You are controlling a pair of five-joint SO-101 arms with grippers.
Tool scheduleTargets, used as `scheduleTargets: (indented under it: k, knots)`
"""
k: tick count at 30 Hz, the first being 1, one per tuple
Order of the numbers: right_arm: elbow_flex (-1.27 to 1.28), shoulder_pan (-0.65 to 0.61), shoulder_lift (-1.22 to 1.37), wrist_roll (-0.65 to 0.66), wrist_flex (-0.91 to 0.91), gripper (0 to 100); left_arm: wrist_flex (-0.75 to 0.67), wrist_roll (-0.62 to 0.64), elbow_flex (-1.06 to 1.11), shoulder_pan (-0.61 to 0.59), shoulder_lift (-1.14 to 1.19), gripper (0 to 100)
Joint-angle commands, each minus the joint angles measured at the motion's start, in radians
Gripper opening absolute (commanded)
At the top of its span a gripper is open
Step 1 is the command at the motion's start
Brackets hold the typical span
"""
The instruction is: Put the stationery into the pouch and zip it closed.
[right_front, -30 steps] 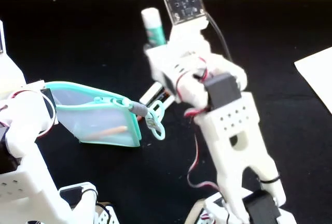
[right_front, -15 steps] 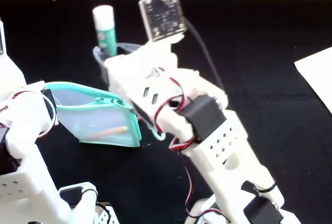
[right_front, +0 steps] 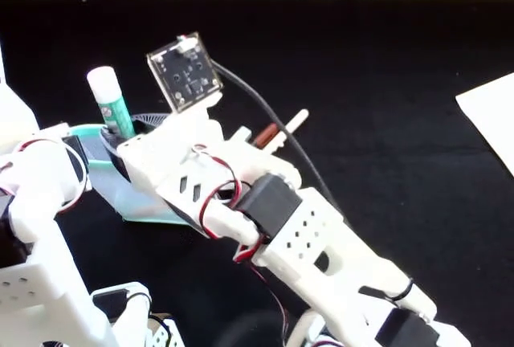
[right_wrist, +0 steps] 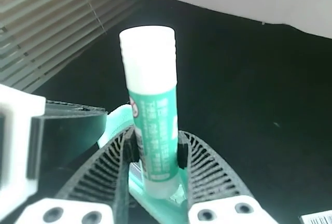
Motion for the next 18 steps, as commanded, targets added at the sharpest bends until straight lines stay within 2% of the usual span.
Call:
scheduleTargets:
  k: [1, 12, 18]
  knots:
    - [0.068, -0.007, -0.022, -0.008, -0.073, 0.6, 0.008, 0.008, 0.001, -0.007, -0.001, 1]
    - [0.265, 0.022, -0.022, 0.032, -0.213, 0.6, 0.008, 0.009, 0.001, -0.007, -0.005, 1]
    - [0.277, 0.021, -0.024, 0.032, -0.222, 0.6, 0.008, 0.009, 0.001, -0.007, -0.007, 1]
